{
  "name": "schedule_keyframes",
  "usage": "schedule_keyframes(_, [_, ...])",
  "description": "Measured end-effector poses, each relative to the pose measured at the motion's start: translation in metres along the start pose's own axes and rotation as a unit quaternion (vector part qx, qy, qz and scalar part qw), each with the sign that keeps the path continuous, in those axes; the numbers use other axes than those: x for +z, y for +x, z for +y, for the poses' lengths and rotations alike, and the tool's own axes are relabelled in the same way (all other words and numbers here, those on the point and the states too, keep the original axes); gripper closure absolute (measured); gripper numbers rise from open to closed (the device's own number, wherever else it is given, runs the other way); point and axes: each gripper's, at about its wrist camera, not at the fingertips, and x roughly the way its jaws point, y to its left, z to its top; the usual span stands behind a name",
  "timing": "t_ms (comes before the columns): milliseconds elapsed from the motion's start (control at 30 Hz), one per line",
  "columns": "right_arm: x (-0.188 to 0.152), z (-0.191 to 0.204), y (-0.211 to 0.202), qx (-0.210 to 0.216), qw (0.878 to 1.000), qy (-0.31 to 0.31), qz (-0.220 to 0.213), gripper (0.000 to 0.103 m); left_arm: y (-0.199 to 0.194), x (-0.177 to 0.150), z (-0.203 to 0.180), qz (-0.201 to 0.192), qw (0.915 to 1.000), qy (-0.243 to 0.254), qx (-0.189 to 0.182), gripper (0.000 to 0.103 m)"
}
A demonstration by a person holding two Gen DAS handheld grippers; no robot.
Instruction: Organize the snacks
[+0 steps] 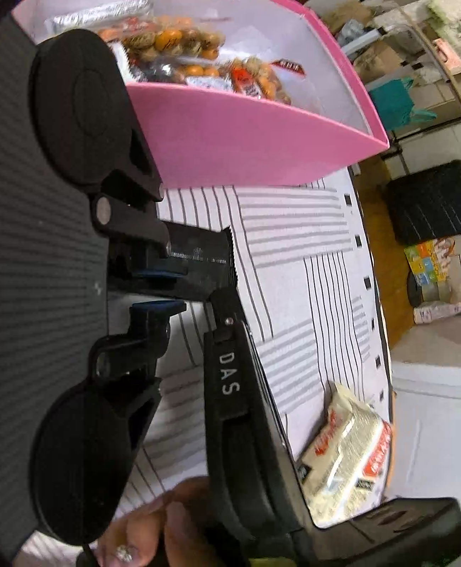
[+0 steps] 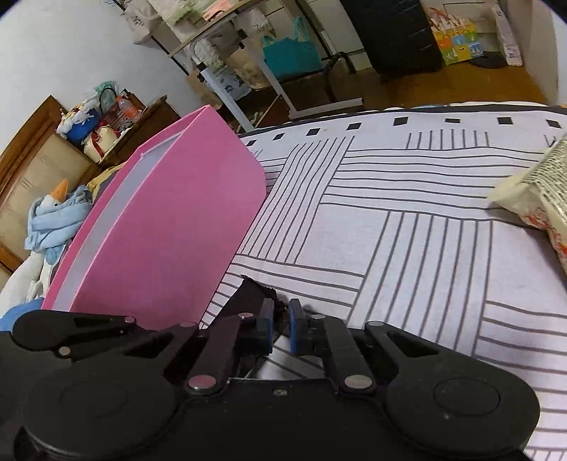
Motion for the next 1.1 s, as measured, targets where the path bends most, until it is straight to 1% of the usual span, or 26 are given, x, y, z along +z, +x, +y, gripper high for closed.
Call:
schedule_keyframes(67, [-0.002,0.001,-0.007,-0.007,1.0,0.0,-0.004,0.093,-0.005,-0.001,-0.001,-0.006,0.9998,-0.004,-0.016,0.09])
schedule_keyframes(167, [-0.005,-0.003,-0.021,-0.022,1.0,0.011,-0.009,0.094,-0.014,-0.003,-0.005,-0.019,0.999,0.002,-0.039,0.087])
schedule_keyframes(200, [-0.006,-0.004,-0.027,-0.029,0.999,0.013,-0.013,0.094,-0.015,-0.002,-0.008,-0.023,0.9987,0.005,-0.045,0.083])
schedule_keyframes(233, [-0.006,-0.006,-0.031,-0.036,0.999,0.016,-0.015,0.094,-0.019,-0.002,-0.009,-0.031,0.9979,0.008,-0.056,0.075])
schedule_keyframes(267, [-0.005,-0.009,-0.036,-0.042,0.999,0.018,-0.017,0.093,-0.022,-0.002,-0.009,-0.039,0.9972,0.01,-0.062,0.069])
schedule_keyframes(300, [-0.005,-0.01,-0.04,-0.049,0.998,0.017,-0.019,0.093,-0.025,-0.002,-0.009,-0.05,0.9965,0.012,-0.066,0.06])
schedule_keyframes(367, [-0.003,-0.015,-0.047,-0.07,0.997,0.016,-0.021,0.093,-0.032,-0.003,-0.011,-0.07,0.9953,0.023,-0.063,0.057])
schedule_keyframes(433, [-0.002,-0.02,-0.051,-0.081,0.996,0.015,-0.02,0.093,-0.033,-0.003,-0.013,-0.077,0.995,0.037,-0.053,0.05])
schedule_keyframes(500, [-0.002,-0.025,-0.051,-0.086,0.996,0.02,-0.02,0.093,-0.027,-0.003,-0.013,-0.072,0.9955,0.041,-0.045,0.049])
schedule_keyframes(567, [-0.002,-0.029,-0.048,-0.081,0.996,0.03,-0.022,0.093,-0.019,-0.002,-0.014,-0.057,0.9964,0.042,-0.047,0.048])
schedule_keyframes(633, [-0.002,-0.029,-0.043,-0.082,0.996,0.035,-0.019,0.093,-0.009,-0.001,-0.016,-0.042,0.9972,0.044,-0.042,0.048])
schedule_keyframes(700, [-0.001,-0.028,-0.04,-0.081,0.996,0.035,-0.02,0.093,-0.005,-0.003,-0.017,-0.041,0.9975,0.045,-0.036,0.048])
schedule_keyframes(767, [0.0,-0.027,-0.04,-0.08,0.996,0.037,-0.02,0.093,-0.004,-0.005,-0.018,-0.045,0.9973,0.043,-0.039,0.048])
schedule_keyframes(867, [0.001,-0.027,-0.039,-0.08,0.996,0.042,-0.019,0.093,0.0,-0.006,-0.015,-0.039,0.9981,0.036,-0.033,0.048])
schedule_keyframes(967, [0.001,-0.026,-0.038,-0.08,0.996,0.041,-0.018,0.093,0.005,-0.007,-0.012,-0.03,0.9986,0.027,-0.035,0.043])
schedule_keyframes(1033, [0.001,-0.026,-0.039,-0.079,0.996,0.041,-0.019,0.093,0.009,-0.007,-0.01,-0.018,0.9982,0.023,-0.051,0.036])
schedule_keyframes(1067, [0.001,-0.026,-0.039,-0.078,0.996,0.041,-0.019,0.093,0.01,-0.008,-0.01,-0.018,0.9978,0.023,-0.06,0.033])
schedule_keyframes(1100, [0.001,-0.026,-0.04,-0.078,0.996,0.041,-0.019,0.093,0.009,-0.01,-0.01,-0.025,0.9976,0.024,-0.059,0.03])
